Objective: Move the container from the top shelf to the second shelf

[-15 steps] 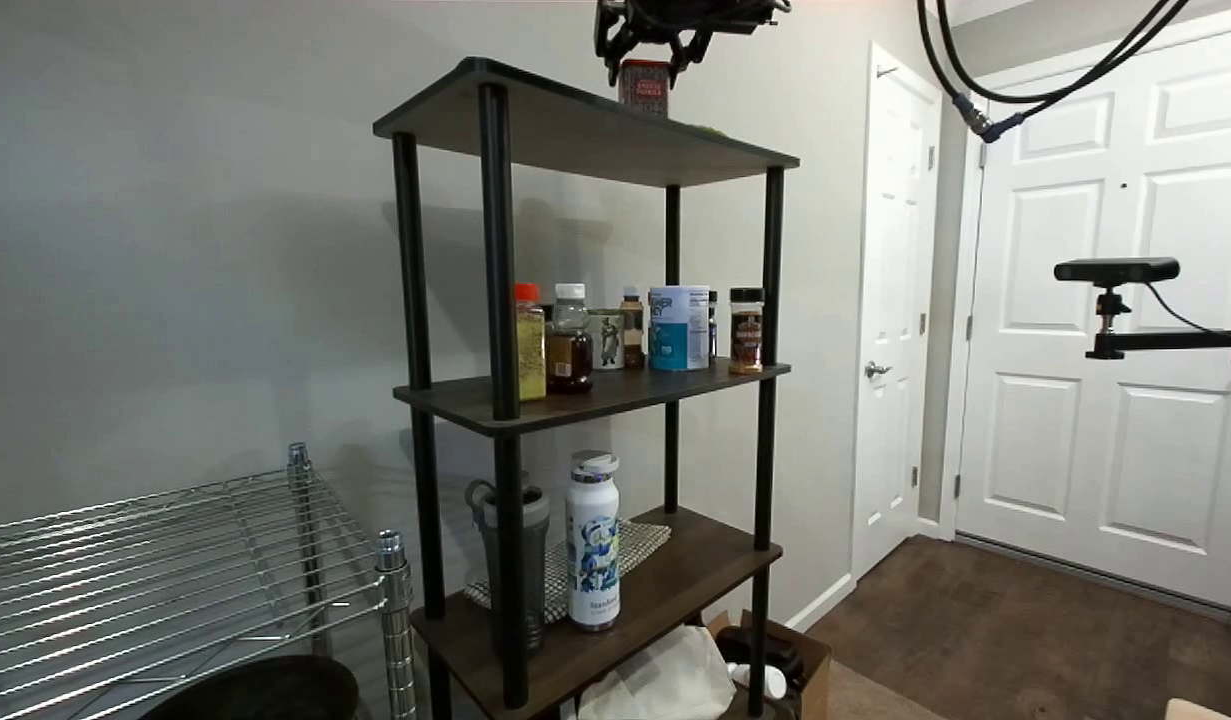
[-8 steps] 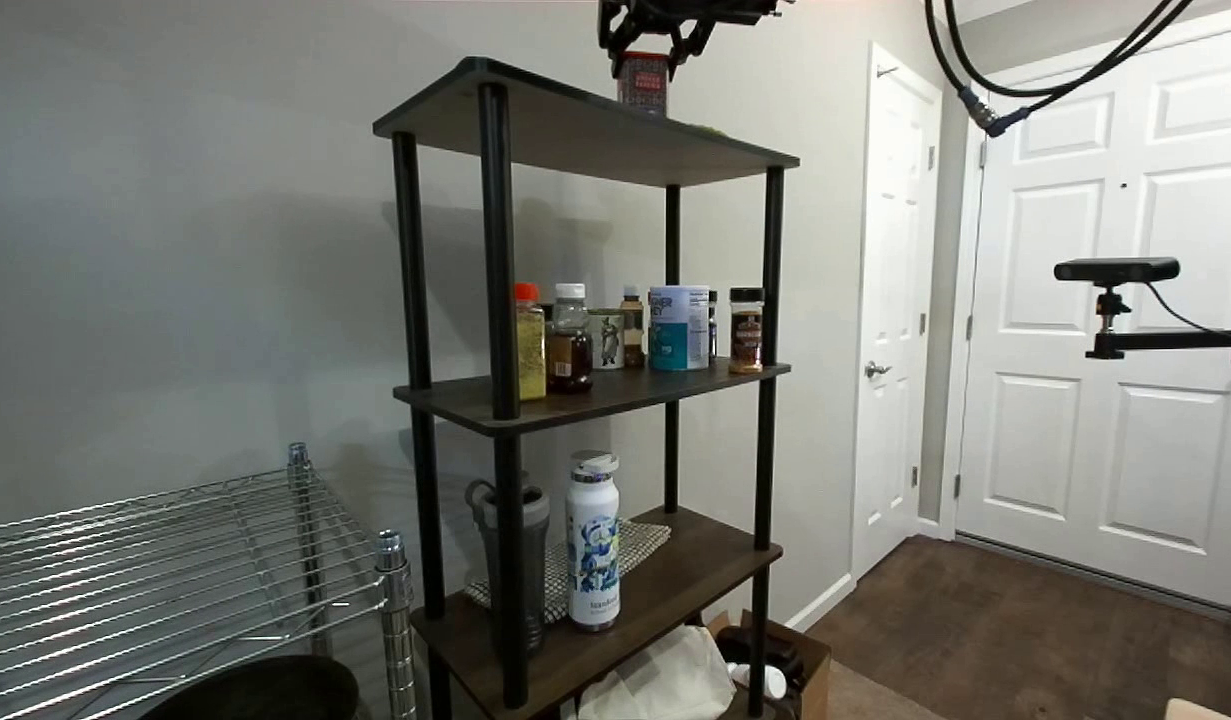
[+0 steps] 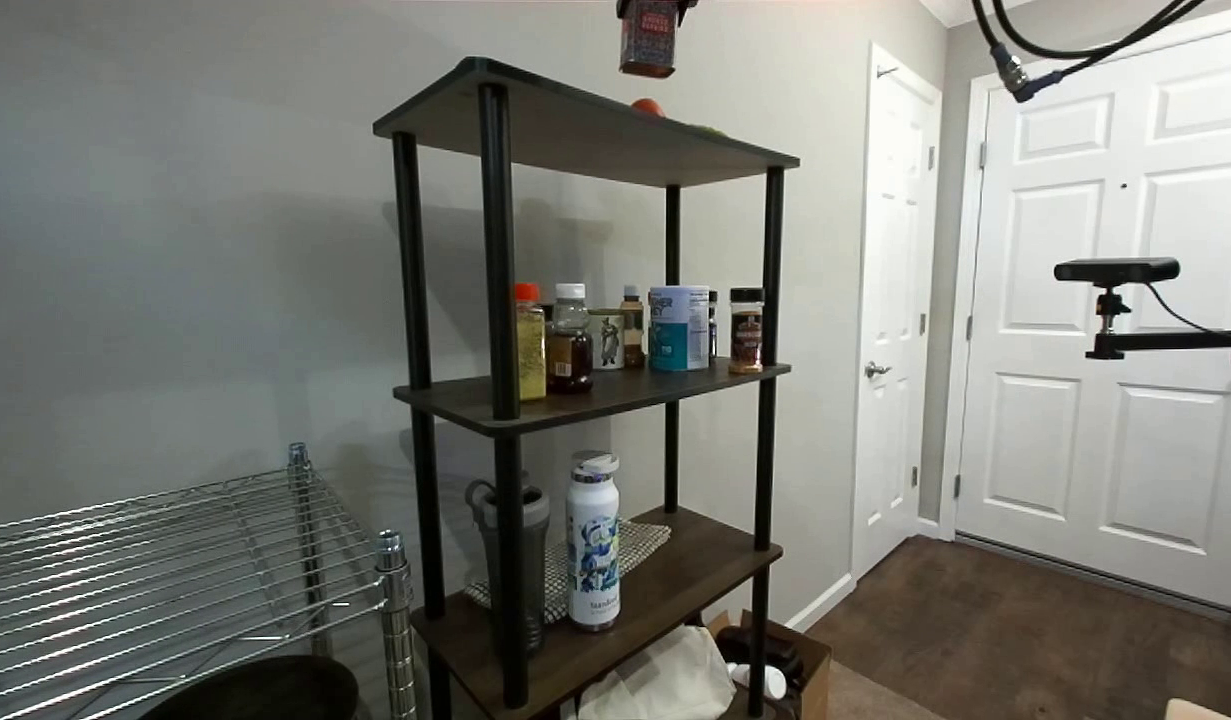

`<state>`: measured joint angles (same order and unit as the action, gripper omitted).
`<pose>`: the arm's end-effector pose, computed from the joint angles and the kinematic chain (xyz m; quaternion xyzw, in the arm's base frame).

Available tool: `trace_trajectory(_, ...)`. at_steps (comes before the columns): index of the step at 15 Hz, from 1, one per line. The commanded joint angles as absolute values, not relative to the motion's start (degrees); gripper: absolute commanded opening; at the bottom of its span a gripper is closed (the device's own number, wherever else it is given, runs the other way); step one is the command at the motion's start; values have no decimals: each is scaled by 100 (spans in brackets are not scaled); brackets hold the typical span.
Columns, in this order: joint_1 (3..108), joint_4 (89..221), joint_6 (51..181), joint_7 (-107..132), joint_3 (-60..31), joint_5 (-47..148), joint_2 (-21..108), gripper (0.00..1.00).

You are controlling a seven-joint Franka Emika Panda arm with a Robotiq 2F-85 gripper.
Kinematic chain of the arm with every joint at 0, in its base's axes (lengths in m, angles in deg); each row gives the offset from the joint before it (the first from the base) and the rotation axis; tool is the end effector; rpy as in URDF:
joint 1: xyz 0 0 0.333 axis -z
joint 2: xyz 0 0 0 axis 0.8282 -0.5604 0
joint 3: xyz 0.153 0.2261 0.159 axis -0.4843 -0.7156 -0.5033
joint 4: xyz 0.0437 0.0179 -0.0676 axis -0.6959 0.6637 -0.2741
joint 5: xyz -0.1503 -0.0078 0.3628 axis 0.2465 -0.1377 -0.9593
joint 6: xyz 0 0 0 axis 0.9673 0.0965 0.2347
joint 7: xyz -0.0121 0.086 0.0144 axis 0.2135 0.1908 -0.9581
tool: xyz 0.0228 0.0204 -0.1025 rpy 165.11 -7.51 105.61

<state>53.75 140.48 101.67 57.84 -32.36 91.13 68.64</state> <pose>0.4830 0.1248 0.8847 0.8055 -0.2061 0.5458 0.1040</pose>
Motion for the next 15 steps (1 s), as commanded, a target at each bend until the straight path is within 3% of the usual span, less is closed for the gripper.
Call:
trace_trajectory(1, 5309, 14167, 9972, 5720, -3335, 9196, 7242, 48)
trace_trajectory(15, 5284, 14988, 9675, 5847, -3561, 9062, 8078, 48)
